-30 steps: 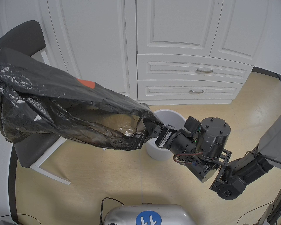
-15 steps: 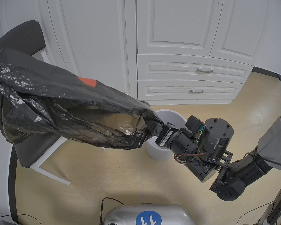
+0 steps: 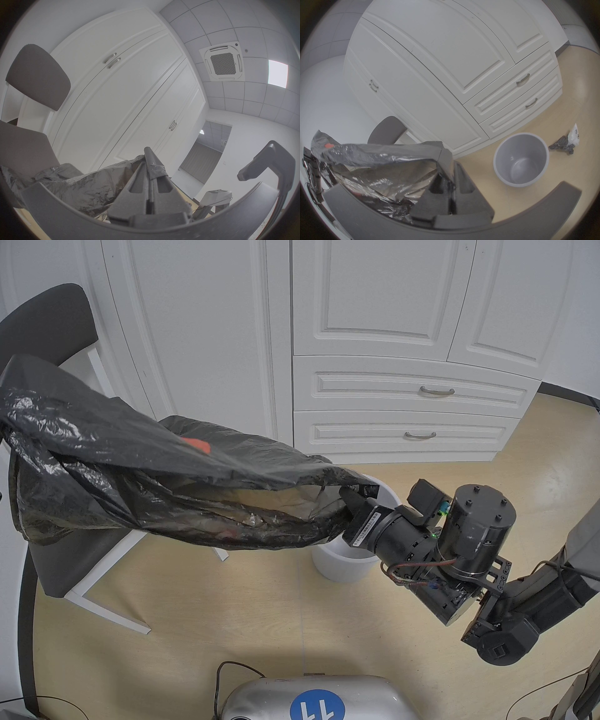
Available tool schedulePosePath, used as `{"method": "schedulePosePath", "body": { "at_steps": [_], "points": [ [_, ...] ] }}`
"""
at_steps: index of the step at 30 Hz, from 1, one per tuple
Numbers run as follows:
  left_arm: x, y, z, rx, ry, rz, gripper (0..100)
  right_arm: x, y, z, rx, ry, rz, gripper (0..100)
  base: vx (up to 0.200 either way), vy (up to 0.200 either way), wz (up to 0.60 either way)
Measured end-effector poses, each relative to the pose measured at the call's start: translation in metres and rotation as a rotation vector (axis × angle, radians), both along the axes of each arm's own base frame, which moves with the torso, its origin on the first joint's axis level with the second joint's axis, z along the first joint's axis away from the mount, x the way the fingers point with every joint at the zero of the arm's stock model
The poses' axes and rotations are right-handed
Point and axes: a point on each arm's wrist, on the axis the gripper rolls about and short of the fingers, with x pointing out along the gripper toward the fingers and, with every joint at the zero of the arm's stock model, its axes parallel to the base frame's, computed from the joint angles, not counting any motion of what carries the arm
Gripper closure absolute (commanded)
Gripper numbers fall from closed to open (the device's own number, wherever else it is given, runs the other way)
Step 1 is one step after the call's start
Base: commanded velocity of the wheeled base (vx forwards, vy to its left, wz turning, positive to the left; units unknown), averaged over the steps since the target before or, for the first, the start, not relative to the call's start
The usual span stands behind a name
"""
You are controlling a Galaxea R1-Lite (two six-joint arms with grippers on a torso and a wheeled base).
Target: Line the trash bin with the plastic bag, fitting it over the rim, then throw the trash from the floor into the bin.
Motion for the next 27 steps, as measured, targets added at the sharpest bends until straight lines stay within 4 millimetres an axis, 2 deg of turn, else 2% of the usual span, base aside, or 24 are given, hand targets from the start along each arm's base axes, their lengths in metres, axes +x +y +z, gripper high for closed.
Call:
{"method": "schedulePosePath", "body": {
  "at_steps": [7,13,18,27],
  "points": [
    [0.009,-0.006,-0.014,0.047,0.064,-0.003,100,0.002,-0.020,0.009,-0.105,-0.054,-0.052,100,0.000,0.000,0.00],
    [0.020,-0.017,-0.030,0.101,0.137,-0.022,100,-0.004,-0.043,0.024,-0.188,0.000,-0.092,100,0.000,0.000,0.00],
    [0.028,-0.028,-0.044,0.150,0.201,-0.055,100,-0.021,-0.064,0.048,-0.233,0.014,-0.104,100,0.000,0.000,0.00],
    [0.042,-0.056,-0.067,0.242,0.306,-0.135,100,-0.066,-0.097,0.084,-0.304,-0.014,-0.082,100,0.000,0.000,0.00]
  ]
}}
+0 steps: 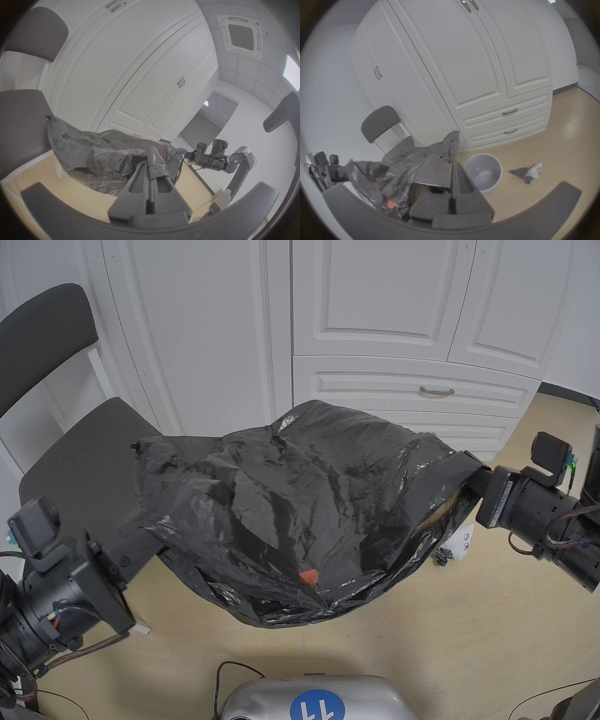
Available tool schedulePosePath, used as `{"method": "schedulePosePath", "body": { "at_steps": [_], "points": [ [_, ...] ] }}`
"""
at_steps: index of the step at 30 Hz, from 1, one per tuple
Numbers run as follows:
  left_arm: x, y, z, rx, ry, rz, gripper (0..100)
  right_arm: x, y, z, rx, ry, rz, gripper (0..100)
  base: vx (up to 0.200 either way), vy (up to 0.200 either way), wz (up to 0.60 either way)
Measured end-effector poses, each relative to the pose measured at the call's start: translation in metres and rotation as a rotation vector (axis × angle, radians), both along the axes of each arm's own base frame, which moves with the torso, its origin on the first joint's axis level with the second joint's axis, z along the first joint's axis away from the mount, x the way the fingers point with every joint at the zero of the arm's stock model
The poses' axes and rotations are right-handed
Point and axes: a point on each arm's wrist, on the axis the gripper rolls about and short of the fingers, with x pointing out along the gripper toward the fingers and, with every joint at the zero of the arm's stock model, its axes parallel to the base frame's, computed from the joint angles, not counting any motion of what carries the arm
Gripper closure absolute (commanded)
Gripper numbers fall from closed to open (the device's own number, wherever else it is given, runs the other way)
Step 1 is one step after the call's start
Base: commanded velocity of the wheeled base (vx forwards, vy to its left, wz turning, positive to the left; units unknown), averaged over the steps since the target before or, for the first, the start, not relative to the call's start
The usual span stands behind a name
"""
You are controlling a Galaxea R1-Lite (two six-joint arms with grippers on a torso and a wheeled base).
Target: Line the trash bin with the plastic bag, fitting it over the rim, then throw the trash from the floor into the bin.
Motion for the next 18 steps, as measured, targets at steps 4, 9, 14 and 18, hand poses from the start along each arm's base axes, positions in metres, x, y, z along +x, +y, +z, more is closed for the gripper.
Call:
{"method": "schedulePosePath", "body": {
  "at_steps": [4,9,14,18],
  "points": [
    [0.012,-0.014,-0.007,0.034,0.042,-0.013,100,-0.011,-0.007,0.004,-0.023,-0.014,0.008,100,0.000,0.000,0.00],
    [0.033,-0.033,-0.008,0.054,0.070,-0.012,100,-0.017,-0.011,0.002,-0.077,-0.012,0.011,100,0.000,0.000,0.00],
    [0.062,-0.056,-0.007,0.057,0.085,0.003,100,-0.022,-0.016,-0.003,-0.136,-0.007,0.014,100,0.000,0.000,0.00],
    [0.086,-0.075,-0.009,0.019,0.076,0.009,100,-0.026,-0.020,-0.004,-0.165,-0.012,0.011,100,0.000,0.000,0.00]
  ]
}}
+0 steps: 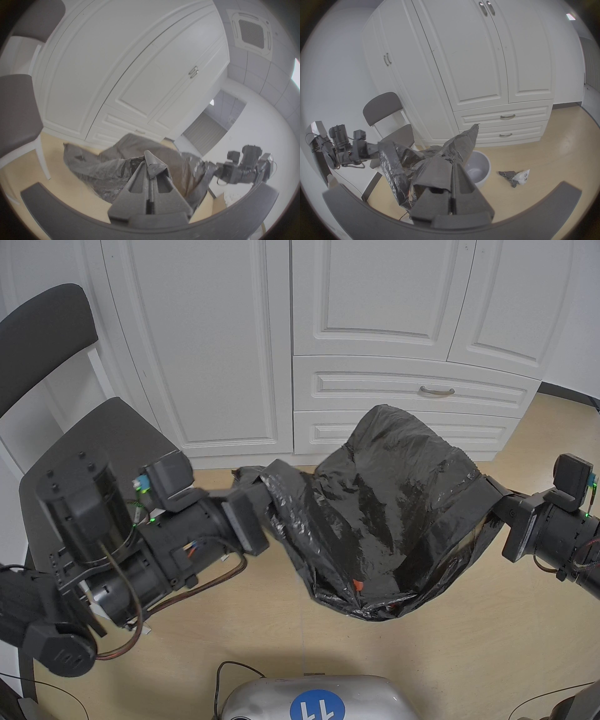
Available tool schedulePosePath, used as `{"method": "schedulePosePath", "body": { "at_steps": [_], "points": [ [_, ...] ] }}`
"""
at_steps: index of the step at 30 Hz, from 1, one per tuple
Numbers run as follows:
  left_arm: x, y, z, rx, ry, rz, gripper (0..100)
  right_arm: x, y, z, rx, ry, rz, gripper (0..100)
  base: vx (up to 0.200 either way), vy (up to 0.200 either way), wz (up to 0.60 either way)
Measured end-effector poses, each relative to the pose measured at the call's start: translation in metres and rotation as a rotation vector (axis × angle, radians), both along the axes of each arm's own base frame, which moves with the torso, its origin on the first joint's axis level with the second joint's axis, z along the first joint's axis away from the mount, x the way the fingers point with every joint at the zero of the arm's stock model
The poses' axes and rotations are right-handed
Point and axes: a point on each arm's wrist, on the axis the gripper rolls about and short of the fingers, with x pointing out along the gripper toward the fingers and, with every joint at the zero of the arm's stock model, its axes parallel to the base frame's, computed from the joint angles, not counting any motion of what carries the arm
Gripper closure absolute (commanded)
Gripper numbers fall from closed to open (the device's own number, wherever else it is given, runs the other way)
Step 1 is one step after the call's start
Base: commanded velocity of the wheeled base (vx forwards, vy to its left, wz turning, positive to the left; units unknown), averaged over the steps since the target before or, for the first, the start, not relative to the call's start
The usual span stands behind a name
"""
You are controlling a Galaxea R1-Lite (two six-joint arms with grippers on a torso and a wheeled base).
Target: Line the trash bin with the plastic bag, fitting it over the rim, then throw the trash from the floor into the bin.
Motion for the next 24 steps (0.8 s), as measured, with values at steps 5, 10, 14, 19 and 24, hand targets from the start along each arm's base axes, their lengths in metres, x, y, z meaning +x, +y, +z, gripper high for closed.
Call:
{"method": "schedulePosePath", "body": {
  "at_steps": [5,10,14,19,24],
  "points": [
    [0.024,-0.020,0.001,-0.117,-0.067,0.002,100,0.000,-0.006,0.001,-0.004,-0.011,-0.021,100,0.000,0.000,0.00],
    [0.043,-0.037,-0.007,-0.169,-0.085,0.000,100,0.004,-0.014,0.005,-0.001,-0.026,-0.065,100,0.000,0.000,0.00],
    [0.051,-0.047,-0.012,-0.190,-0.068,-0.008,100,0.005,-0.018,0.008,0.003,-0.036,-0.089,100,0.000,0.000,0.00],
    [0.058,-0.053,-0.015,-0.215,-0.052,-0.014,100,0.007,-0.021,0.009,0.001,-0.042,-0.105,100,0.000,0.000,0.00],
    [0.063,-0.060,-0.016,-0.227,-0.048,-0.021,100,0.007,-0.023,0.009,-0.007,-0.047,-0.116,100,0.000,0.000,0.00]
  ]
}}
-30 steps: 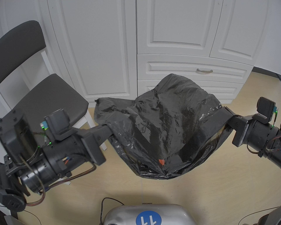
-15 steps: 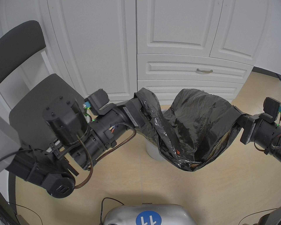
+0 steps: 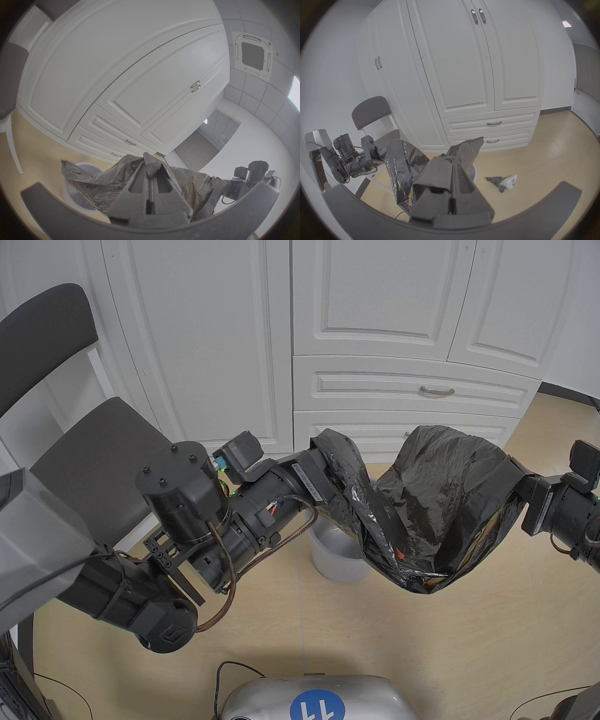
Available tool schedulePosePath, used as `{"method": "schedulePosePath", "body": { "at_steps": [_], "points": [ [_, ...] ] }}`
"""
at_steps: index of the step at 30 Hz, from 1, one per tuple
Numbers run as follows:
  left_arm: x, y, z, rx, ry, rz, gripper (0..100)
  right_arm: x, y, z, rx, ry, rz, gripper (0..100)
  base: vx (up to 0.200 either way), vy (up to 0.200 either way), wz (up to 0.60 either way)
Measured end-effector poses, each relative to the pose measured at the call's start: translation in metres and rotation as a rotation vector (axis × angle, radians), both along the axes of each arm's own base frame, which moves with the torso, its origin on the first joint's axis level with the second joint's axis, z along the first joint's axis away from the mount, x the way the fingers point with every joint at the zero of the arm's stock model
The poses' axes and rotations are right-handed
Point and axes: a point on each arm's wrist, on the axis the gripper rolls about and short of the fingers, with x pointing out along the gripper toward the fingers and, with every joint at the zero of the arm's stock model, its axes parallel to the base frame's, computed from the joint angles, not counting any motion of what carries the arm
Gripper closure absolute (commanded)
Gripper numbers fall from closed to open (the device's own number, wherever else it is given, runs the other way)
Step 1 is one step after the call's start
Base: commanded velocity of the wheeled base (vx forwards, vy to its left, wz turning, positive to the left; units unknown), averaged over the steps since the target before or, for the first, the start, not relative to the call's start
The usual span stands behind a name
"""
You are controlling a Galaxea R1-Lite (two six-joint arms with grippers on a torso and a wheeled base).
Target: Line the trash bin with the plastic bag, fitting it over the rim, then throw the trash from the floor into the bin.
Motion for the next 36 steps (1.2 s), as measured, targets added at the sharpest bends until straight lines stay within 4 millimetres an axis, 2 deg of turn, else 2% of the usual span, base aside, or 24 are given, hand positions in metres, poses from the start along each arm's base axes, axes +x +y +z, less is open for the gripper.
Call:
{"method": "schedulePosePath", "body": {
  "at_steps": [15,22,30,36],
  "points": [
    [-0.010,-0.028,-0.017,0.023,0.033,-0.051,100,-0.008,-0.010,0.006,-0.025,-0.037,-0.020,100,0.000,0.000,0.00],
    [-0.006,-0.032,-0.029,0.028,0.070,-0.046,100,-0.001,-0.005,-0.001,-0.042,-0.013,0.003,100,0.000,0.000,0.00],
    [0.025,-0.027,-0.048,-0.048,0.088,0.004,100,0.027,0.014,-0.011,-0.005,-0.017,0.018,100,0.000,0.000,0.00],
    [0.046,-0.016,-0.062,-0.060,0.092,0.055,100,0.060,0.036,-0.021,0.034,-0.065,0.083,100,0.000,0.000,0.00]
  ]
}}
